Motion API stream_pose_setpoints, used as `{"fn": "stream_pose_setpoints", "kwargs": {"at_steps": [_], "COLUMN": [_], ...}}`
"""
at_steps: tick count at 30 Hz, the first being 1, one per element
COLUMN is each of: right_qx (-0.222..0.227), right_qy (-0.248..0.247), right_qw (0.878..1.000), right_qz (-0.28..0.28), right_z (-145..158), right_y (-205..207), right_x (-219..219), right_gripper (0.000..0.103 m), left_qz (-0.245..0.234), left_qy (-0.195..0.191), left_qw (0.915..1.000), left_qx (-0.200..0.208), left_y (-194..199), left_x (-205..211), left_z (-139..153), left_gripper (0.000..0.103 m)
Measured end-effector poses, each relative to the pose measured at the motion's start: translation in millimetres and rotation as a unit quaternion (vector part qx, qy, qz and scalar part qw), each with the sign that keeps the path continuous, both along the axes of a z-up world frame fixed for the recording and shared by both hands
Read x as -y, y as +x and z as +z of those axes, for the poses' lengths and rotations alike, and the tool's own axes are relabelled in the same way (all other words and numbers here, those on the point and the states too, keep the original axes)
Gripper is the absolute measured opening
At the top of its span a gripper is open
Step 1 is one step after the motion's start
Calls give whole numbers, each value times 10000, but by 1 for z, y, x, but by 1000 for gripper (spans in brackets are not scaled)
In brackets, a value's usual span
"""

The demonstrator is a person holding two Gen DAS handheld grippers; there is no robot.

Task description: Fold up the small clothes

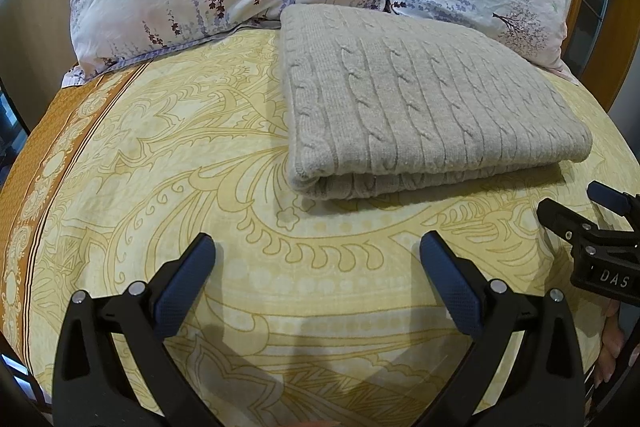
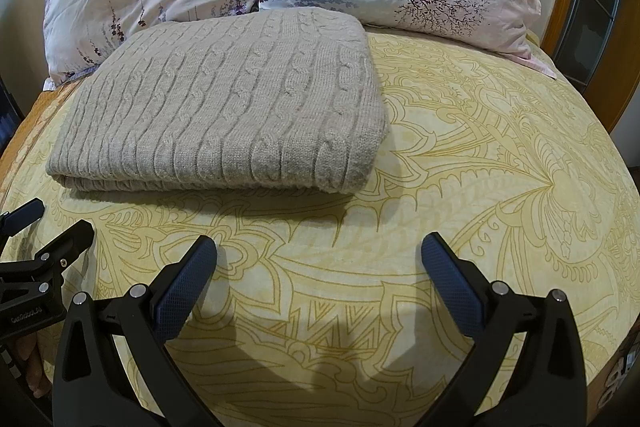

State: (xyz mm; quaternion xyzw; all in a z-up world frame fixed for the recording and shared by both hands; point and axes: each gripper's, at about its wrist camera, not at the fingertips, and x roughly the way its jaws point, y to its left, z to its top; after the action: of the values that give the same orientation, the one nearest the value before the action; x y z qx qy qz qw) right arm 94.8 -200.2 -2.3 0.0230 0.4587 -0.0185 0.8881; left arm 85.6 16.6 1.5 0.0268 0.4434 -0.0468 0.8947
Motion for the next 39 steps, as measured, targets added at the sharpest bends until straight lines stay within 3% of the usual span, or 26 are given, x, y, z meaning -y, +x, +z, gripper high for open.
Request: {"fn": "stream_pose_setpoints", "kwargs": {"at_steps": [39], "right_qx": [2], "right_qy": [0], "right_qw": [10000], "right_qz": [0], "right_z": [0], "right_y": [0], "right_x": [0], "right_gripper": [102], "left_qz": [12], "left_qy": [0], "left_qw": [10000], "left_qx": [-32], "left_y": [5], "left_x": [-1], "left_z": [0], "left_gripper": [101]}}
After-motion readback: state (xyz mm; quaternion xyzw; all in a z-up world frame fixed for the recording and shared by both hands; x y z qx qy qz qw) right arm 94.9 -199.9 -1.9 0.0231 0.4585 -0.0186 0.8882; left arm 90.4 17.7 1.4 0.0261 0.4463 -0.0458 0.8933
